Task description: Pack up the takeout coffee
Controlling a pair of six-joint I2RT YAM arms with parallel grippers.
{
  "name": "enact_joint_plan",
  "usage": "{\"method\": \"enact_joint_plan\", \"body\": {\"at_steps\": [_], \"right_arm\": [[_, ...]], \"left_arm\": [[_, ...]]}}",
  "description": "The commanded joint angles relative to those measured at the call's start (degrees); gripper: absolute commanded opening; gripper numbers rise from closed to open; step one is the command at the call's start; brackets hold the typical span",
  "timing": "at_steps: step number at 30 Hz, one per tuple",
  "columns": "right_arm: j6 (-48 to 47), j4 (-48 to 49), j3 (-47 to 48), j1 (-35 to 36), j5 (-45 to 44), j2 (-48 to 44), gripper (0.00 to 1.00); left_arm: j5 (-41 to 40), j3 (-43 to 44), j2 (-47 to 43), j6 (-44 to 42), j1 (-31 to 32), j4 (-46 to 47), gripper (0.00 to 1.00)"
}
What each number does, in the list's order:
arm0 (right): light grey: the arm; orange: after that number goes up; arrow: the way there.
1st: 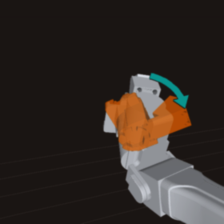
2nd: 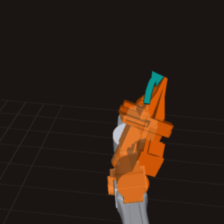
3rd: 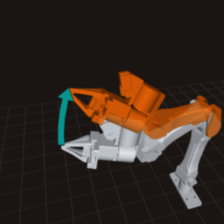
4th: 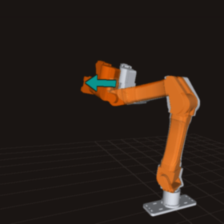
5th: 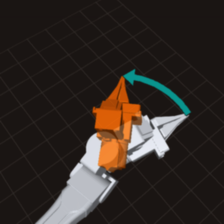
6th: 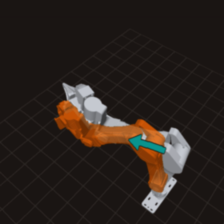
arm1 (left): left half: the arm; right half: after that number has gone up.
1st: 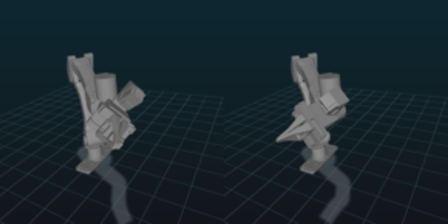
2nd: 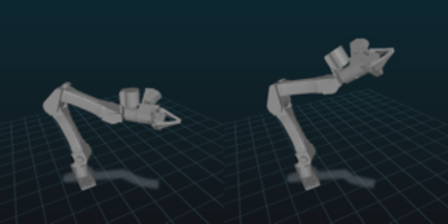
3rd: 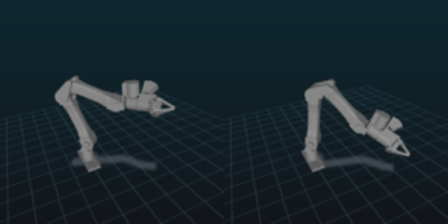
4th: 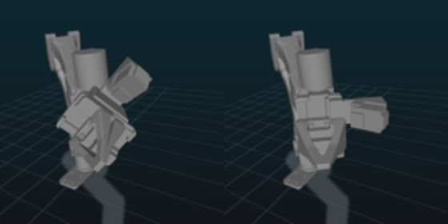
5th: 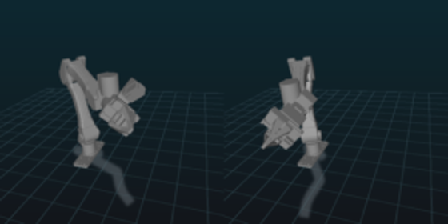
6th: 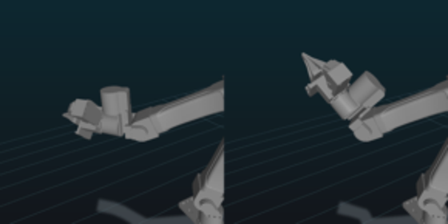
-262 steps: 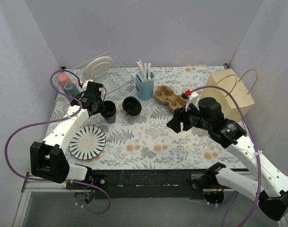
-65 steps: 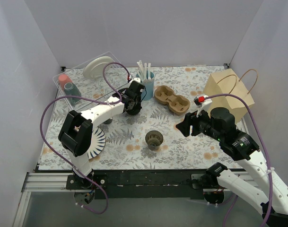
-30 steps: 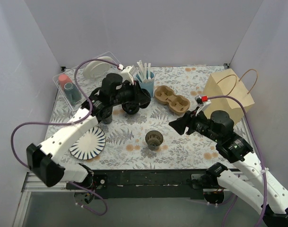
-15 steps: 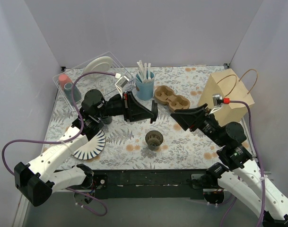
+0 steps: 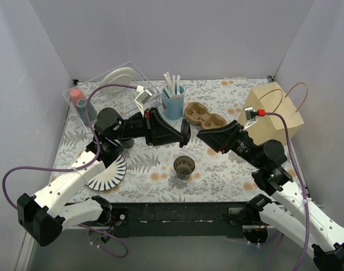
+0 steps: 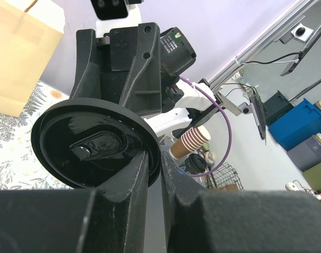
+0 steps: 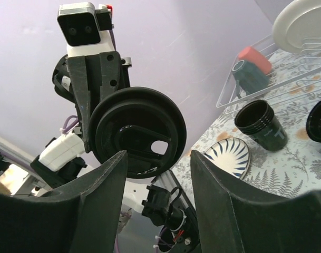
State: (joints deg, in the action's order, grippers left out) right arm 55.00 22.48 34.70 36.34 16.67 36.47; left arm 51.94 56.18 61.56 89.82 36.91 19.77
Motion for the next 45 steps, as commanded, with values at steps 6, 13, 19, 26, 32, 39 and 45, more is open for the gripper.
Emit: {"method": "enact_joint_plan", "body": {"at_steps": [6,13,19,26,32,39,45], "right_arm": [[5.4,9.8,-2.2,-0.2,2.8,1.7,0.56],[6.4,11.9,-1.7,-0.2,4.4,4.2,0.53],[7.6,14.1,-1.9,-0.2,5.5,6.2,0.47],[8.5,15.7,-1.8,-0.2,5.8,7.4,0.42],[9.6,17.2,-2.0,-0.1,6.5,8.1,0.4],[9.8,15.8,-2.0,-0.1,6.7,8.4,0.36],[9.9,15.7,-1.9,-0.1,7.1,9.1,0.36]], "left_arm": [[1.0,0.0,0.1,0.4,0.0,2.5,0.04],[1.2,-0.4,0.5,1.1,0.0,4.5,0.04],[1.2,-1.1,0.4,1.8,0.0,6.2,0.04],[1.2,-2.0,0.7,2.1,0.0,7.2,0.03],[0.9,-2.3,0.8,2.2,0.1,8.0,0.02],[1.0,-2.0,0.7,1.9,0.1,7.9,0.02],[0.8,-1.8,0.6,2.0,0.1,8.1,0.01]]}}
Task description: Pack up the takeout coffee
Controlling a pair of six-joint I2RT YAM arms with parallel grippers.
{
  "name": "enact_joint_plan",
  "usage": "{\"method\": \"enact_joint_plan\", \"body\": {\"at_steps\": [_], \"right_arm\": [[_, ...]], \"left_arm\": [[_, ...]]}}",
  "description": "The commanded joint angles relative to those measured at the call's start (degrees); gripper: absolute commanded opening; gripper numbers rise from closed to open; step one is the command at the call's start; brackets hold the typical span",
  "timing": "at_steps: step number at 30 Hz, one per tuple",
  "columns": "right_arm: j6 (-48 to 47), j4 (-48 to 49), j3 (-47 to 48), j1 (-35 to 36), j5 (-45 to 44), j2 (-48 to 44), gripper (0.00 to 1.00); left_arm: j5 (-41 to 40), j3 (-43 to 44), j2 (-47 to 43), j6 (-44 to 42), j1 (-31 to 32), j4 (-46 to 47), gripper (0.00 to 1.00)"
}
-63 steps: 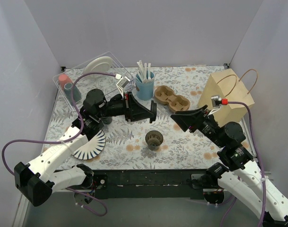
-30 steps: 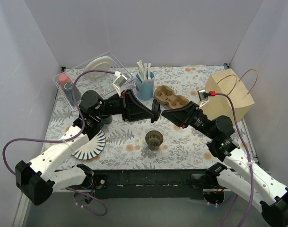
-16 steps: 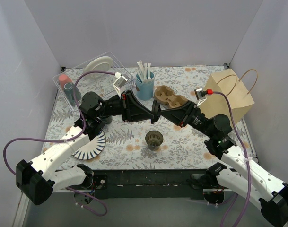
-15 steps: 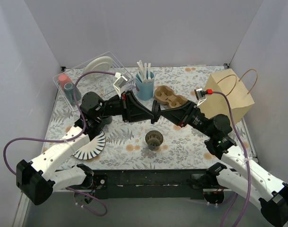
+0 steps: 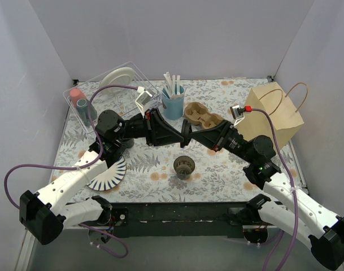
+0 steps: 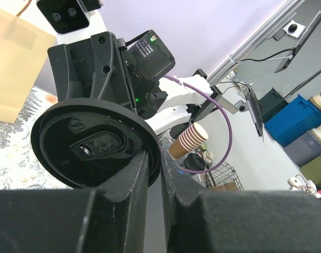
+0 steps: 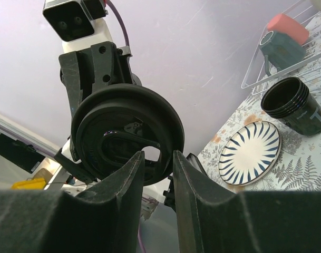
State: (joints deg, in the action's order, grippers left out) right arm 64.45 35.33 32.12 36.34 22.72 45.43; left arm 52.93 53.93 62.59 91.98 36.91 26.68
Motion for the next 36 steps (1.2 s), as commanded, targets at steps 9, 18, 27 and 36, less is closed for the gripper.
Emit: {"method": "enact_joint_plan", "body": {"at_steps": [9,18,27,36], "right_arm": [[-0.3,2.3,1.5,-0.1,1.7,0.8,0.01],[-21.7,-32.3,13.2,-0.1,-5.7,-1.7,0.01],[-41.6,-65.4,27.4,-0.1,-16.3,7.2,0.01],[-45.9,-81.2,36.2,3.6,-25.0,18.7,0.01]], "left_arm": [[-1.6,0.4,-0.4,-1.9,0.1,-0.7,0.22],[-12.1,0.2,-4.7,-13.3,0.0,-20.6,0.84],[-36.7,0.8,-6.9,-21.5,0.0,-42.4,0.98],[-49.3,-4.9,-10.1,-25.4,0.0,-49.6,0.98]]}}
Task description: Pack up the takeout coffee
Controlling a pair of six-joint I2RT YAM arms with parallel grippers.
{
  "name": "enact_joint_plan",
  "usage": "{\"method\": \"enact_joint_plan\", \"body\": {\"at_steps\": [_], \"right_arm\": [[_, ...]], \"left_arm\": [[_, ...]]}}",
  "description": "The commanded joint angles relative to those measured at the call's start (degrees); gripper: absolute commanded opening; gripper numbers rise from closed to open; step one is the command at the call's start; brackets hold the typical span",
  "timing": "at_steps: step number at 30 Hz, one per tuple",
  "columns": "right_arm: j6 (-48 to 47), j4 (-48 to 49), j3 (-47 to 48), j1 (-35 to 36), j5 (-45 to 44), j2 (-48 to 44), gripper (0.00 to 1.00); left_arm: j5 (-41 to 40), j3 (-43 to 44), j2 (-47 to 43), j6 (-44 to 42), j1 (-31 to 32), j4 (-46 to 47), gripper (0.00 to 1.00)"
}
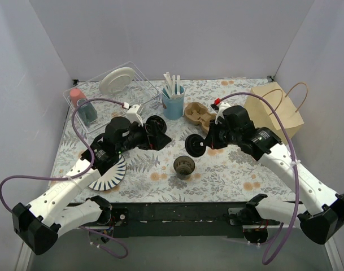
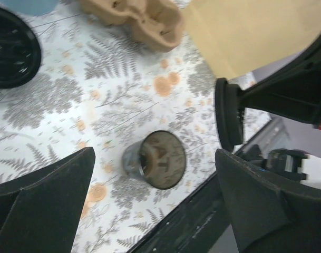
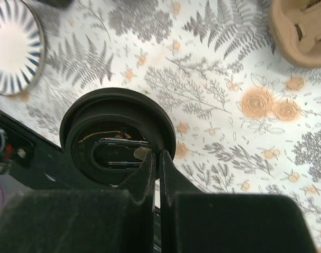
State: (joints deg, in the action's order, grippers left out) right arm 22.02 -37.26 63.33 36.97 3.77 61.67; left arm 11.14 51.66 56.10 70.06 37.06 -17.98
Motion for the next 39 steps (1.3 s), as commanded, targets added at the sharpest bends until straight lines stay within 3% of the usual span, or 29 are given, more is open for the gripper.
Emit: {"method": "enact_joint_plan", "body": {"at_steps": [1,8,17,39], "right_arm": [[-3.3,-9.2,5.5,3.7,-6.9,3.2,0.01],[-1.7,-13.7,10.6,13.5,-11.9,11.9,0.01],[-1.8,-18.6,16.5,20.0,-16.8,21.2,0.01],[-1.3,-15.7,15.4,21.8,-21.8,26.6,0.01]], "left_arm": [[-7.8,-3.4,-5.5,-3.9,-0.1,-4.9,0.98],[-9.1,-8.7,-11.4,-6.6,-0.1,-5.7,0.98],[-8.7,-11.6,-15.8,-6.8,-0.1,-3.9,0.98],[-7.2,-12.1,-16.0,-7.2,-0.1,-4.2,0.98]]}}
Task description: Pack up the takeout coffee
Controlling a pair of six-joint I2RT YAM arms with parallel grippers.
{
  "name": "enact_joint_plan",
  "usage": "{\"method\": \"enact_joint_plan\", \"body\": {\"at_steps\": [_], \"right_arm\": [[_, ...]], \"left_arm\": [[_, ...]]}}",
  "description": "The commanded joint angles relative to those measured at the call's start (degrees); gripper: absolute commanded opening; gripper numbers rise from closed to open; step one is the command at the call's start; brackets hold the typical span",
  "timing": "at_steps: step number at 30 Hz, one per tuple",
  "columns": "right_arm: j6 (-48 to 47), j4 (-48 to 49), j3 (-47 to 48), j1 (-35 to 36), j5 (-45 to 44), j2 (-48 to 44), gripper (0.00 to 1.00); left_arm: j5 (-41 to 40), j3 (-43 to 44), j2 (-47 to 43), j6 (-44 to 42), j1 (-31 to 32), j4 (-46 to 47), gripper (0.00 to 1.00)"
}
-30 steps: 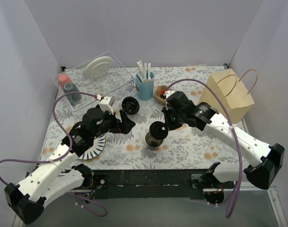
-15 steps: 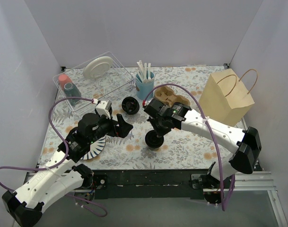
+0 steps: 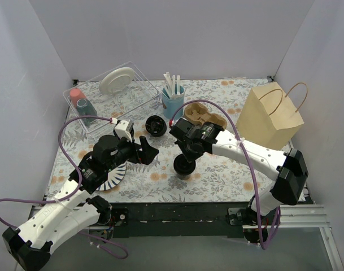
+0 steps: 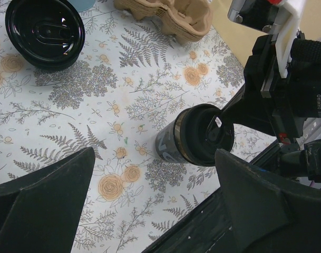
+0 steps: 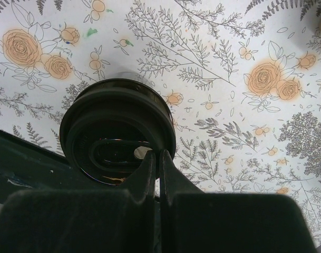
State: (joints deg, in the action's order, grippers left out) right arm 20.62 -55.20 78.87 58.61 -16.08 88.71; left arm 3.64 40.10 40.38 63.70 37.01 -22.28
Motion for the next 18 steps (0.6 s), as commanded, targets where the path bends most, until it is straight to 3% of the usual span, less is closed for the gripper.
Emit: {"method": "enact_joint_plan", "body": {"at_steps": [1,18], "right_arm": [[-0.1,3.1,-0.5,0.2,-1.9,-0.6,0.01],[-0.5,1.4,-1.4,0.0,-0.9,3.1,0.01]], "left_arm": [[0.4,-0.4,-0.2,-0.9,-0.1,0.1,0.98],[0.9,-0.4,0.0,-1.0,-0.1,0.1,0.98]]}}
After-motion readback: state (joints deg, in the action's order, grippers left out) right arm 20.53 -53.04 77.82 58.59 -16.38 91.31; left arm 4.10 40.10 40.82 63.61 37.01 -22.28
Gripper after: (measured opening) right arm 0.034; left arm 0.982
